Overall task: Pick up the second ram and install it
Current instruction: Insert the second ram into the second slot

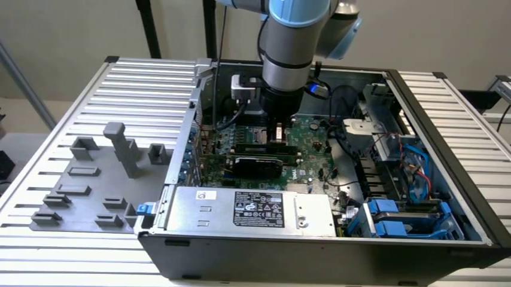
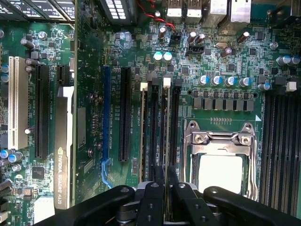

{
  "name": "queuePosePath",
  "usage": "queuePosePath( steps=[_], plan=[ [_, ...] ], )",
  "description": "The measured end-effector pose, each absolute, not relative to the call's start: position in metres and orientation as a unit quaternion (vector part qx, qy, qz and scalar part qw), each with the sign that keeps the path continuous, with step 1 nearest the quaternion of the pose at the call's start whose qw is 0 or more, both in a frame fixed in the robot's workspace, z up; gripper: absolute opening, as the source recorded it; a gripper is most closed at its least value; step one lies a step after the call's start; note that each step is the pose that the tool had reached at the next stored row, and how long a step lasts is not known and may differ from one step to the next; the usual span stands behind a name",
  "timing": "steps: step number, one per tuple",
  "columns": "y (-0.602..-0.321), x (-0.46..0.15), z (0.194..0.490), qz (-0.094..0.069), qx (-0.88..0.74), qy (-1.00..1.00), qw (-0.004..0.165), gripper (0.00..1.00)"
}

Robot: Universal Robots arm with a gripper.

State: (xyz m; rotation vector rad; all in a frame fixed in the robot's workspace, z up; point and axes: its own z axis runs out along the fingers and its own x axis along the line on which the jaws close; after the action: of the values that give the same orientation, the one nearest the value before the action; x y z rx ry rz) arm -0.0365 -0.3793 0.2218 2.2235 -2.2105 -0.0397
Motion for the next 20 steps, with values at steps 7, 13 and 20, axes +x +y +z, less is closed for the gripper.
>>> queuePosePath(
  steps=[7, 13, 20],
  plan=[
    [-0.379, -0.036, 0.221, -0.013, 0.709, -0.705, 0.003, 0.22],
    [-0.379, -0.036, 0.231, -0.013, 0.709, -0.705, 0.003, 0.22],
    [-0.379, -0.037, 0.241, -0.013, 0.709, -0.705, 0.003, 0.13]
  ],
)
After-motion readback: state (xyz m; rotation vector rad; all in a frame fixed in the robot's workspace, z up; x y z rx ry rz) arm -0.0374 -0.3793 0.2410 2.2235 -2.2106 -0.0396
